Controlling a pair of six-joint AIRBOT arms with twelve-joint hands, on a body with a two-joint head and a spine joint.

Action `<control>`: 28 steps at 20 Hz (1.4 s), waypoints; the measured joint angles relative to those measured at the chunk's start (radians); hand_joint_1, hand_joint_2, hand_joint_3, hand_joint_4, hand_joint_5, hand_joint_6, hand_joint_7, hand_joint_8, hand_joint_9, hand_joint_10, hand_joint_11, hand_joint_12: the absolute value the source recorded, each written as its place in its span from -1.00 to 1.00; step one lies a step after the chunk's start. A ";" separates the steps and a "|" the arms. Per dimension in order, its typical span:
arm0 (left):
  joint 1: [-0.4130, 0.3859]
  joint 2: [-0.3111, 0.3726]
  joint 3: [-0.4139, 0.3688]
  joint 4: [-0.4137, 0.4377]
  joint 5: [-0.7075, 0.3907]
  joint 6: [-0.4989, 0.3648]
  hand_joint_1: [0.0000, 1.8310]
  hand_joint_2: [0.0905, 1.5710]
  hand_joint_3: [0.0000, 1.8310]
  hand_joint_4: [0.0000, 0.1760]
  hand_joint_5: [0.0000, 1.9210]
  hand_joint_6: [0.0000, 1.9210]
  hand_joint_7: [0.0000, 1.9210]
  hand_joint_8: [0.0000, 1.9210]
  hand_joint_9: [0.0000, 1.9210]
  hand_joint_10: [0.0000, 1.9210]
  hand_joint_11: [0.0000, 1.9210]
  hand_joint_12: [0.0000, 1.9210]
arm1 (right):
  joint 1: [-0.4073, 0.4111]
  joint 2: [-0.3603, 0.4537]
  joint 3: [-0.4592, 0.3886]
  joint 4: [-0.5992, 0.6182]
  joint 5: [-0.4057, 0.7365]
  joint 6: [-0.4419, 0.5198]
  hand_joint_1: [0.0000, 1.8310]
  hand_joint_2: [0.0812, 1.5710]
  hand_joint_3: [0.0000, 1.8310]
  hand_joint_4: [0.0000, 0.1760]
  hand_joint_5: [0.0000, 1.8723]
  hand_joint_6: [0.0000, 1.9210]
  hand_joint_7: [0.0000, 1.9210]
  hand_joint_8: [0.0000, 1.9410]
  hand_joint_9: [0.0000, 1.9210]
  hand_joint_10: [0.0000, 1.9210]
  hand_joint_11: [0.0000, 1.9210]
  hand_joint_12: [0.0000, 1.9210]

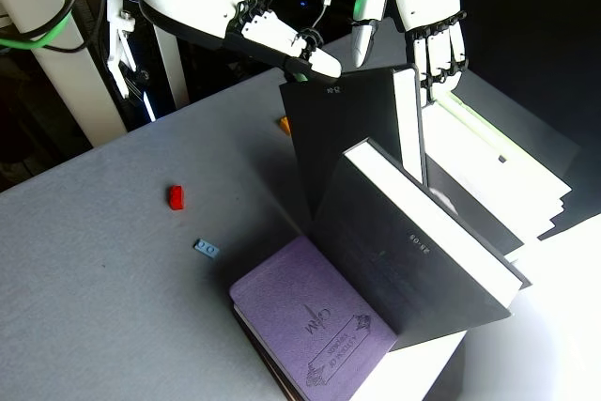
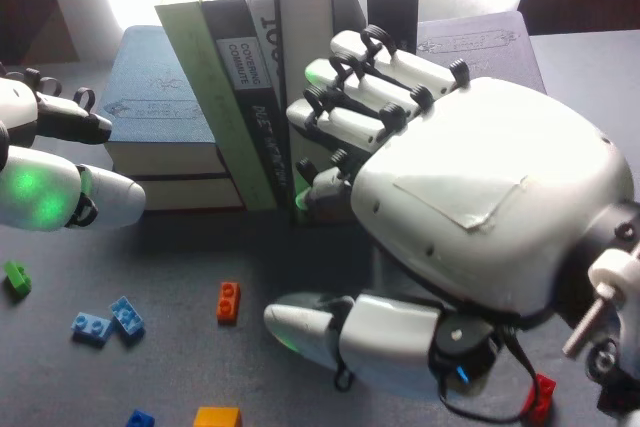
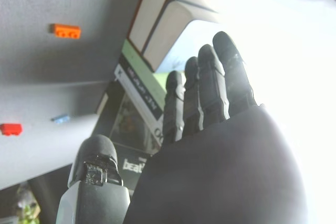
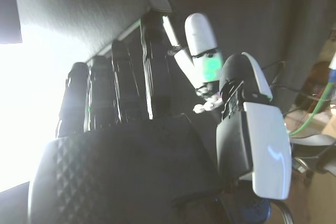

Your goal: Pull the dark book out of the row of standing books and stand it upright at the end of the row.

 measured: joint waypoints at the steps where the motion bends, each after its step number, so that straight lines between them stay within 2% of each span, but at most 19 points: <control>1: 0.000 0.000 0.000 0.000 0.000 0.000 -1.00 0.51 -1.00 -0.58 -0.85 -1.00 -0.85 -1.00 -0.85 -1.00 -1.00 -0.45 | 0.000 0.003 -0.011 0.010 0.003 -0.012 -1.00 0.48 -1.00 -1.00 -0.12 -0.98 -0.77 -0.99 -1.00 -1.00 -1.00 -1.00; 3: 0.000 0.000 0.000 0.000 0.000 0.000 -1.00 0.51 -1.00 -0.53 -0.85 -1.00 -0.85 -1.00 -0.85 -1.00 -1.00 -0.44 | -0.019 0.011 -0.040 0.014 0.006 -0.038 -1.00 0.47 -1.00 -0.94 -0.13 -0.98 -0.77 -0.99 -1.00 -1.00 -1.00 -1.00; 5: 0.000 0.000 0.000 0.000 -0.001 0.000 -1.00 0.51 -1.00 -0.55 -0.84 -0.99 -0.85 -1.00 -0.85 -1.00 -1.00 -0.44 | -0.038 0.016 -0.058 0.016 0.005 -0.059 -1.00 0.48 -1.00 -1.00 -0.12 -0.98 -0.78 -1.00 -1.00 -1.00 -1.00 -1.00; 10: 0.000 0.000 0.000 0.000 0.000 0.000 -1.00 0.50 -1.00 -0.60 -0.84 -1.00 -0.85 -1.00 -0.84 -1.00 -1.00 -0.43 | -0.079 0.019 -0.071 0.041 -0.027 -0.087 -0.98 0.47 -1.00 -1.00 -0.11 -0.97 -0.77 -0.99 -0.99 -1.00 -1.00 -1.00; 13: 0.000 0.000 0.000 0.000 0.002 0.000 -1.00 0.51 -1.00 -0.59 -0.83 -0.99 -0.84 -1.00 -0.85 -1.00 -1.00 -0.43 | -0.114 0.024 -0.066 0.154 -0.019 -0.115 -0.98 0.47 -1.00 -1.00 -0.11 -0.97 -0.76 -0.99 -0.99 -1.00 -1.00 -1.00; 14: 0.000 0.000 0.000 0.000 0.001 0.000 -1.00 0.51 -1.00 -0.52 -0.83 -1.00 -0.85 -1.00 -0.85 -1.00 -1.00 -0.45 | -0.121 0.029 -0.064 0.163 -0.018 -0.117 -1.00 0.47 -1.00 -1.00 -0.10 -0.97 -0.76 -0.99 -1.00 -1.00 -1.00 -1.00; 21: 0.000 0.000 0.000 0.000 0.000 0.000 -1.00 0.51 -1.00 -0.57 -0.82 -1.00 -0.83 -1.00 -0.83 -1.00 -1.00 -0.39 | -0.132 0.043 -0.062 0.124 -0.014 -0.124 -1.00 0.48 -1.00 -1.00 -0.09 -0.97 -0.75 -0.99 -0.99 -1.00 -1.00 -1.00; 24: 0.000 0.000 0.000 0.000 0.000 0.000 -1.00 0.51 -1.00 -0.60 -0.83 -1.00 -0.86 -1.00 -0.86 -1.00 -1.00 -0.46 | -0.156 0.043 -0.056 0.129 -0.026 -0.127 -0.99 0.48 -1.00 -1.00 -0.11 -0.98 -0.75 -0.99 -1.00 -1.00 -1.00 -1.00; 28: 0.000 0.000 0.000 0.000 0.000 0.000 -1.00 0.53 -0.99 -0.55 -0.83 -1.00 -0.84 -1.00 -0.84 -0.99 -1.00 -0.43 | -0.175 0.040 -0.006 0.116 -0.065 -0.106 -1.00 0.48 -1.00 -1.00 -0.12 -0.98 -0.77 -1.00 -1.00 -1.00 -1.00 -1.00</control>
